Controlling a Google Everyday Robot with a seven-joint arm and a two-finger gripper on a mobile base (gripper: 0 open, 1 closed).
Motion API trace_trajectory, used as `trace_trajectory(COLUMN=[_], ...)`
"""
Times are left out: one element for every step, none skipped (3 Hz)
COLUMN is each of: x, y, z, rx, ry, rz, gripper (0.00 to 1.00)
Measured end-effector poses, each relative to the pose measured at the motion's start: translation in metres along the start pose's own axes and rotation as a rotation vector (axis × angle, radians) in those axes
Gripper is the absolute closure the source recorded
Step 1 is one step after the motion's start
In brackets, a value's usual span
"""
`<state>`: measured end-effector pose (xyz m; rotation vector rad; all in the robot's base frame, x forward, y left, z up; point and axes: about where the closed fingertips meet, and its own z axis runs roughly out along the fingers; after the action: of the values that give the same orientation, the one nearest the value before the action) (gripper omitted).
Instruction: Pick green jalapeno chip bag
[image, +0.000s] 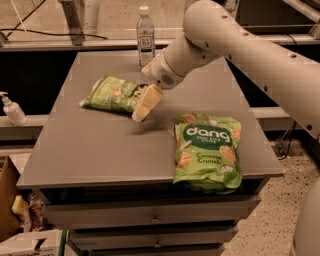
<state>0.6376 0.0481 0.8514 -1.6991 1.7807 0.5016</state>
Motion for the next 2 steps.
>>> trace_trajectory(x=[-0.006,-0.009], y=[0.001,0.004], z=[0.012,0.023], rx=[-0.012,-0.031], ry=[-0.008,-0.020], rz=[-0.002,0.000], gripper=[0.00,0.18])
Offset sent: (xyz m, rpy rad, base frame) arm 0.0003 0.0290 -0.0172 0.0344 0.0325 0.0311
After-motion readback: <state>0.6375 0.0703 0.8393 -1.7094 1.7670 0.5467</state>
